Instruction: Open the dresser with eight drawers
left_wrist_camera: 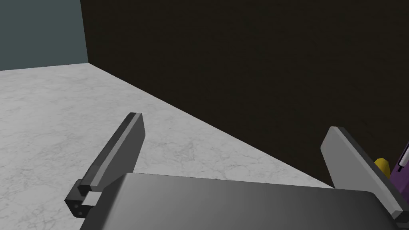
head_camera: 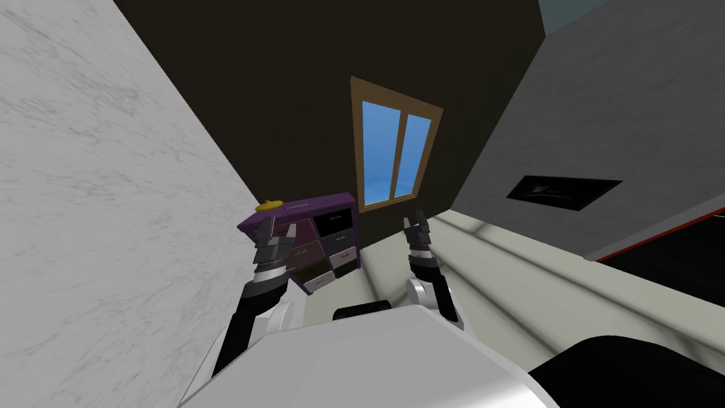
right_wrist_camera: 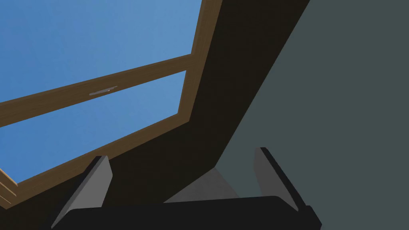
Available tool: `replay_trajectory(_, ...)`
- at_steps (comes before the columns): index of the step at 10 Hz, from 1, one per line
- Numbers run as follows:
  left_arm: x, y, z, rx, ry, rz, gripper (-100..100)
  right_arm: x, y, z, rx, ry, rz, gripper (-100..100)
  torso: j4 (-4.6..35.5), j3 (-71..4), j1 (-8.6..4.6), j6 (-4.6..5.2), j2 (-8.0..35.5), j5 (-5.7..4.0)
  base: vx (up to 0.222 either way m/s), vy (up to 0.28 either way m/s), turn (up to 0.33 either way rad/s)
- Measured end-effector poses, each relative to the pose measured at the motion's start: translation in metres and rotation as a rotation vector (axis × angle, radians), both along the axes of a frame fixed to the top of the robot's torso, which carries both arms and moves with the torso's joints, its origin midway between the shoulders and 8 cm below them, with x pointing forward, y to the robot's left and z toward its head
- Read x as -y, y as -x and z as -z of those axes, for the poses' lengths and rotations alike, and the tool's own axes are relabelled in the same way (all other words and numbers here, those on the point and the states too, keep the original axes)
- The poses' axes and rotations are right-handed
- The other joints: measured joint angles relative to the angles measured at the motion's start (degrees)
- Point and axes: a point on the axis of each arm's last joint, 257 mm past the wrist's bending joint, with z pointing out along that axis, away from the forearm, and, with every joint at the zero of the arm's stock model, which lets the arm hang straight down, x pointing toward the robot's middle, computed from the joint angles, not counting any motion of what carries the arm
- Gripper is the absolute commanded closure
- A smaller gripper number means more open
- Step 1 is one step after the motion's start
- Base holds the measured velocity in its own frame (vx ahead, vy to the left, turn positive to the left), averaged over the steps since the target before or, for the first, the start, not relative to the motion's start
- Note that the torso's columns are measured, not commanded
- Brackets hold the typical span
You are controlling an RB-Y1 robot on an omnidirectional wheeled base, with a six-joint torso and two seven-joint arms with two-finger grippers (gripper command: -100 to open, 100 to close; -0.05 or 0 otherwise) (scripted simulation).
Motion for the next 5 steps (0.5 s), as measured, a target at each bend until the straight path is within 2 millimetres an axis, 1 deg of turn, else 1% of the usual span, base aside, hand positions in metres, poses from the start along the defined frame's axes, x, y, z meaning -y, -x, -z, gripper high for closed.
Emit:
replay_trajectory(1, 0.0, 0.0, 0.0, 0.0, 0.0, 0.0, 0, 0.0, 0.0, 0.0, 0.0, 0.0, 0.0, 0, 2.3, -4.7, 0.0, 0.0, 2.3, 0.0, 0.0, 0.0, 0.0)
replay_trajectory(2, 0.0, 0.0, 0.0, 0.0, 0.0, 0.0, 0, 0.0, 0.0, 0.0, 0.0, 0.0, 0.0, 0, 6.0, -12.0, 0.0, 0.0, 6.0, 0.0, 0.0, 0.0, 0.0)
replay_trajectory(5, 0.0, 0.0001, -0.0001, 0.0, 0.0, 0.0, 0, 0.0, 0.0, -0.0001, 0.0, 0.0, 0.0, 0, 18.5, -36.9, 0.0, 0.0, 18.5, 0.0, 0.0, 0.0, 0.0)
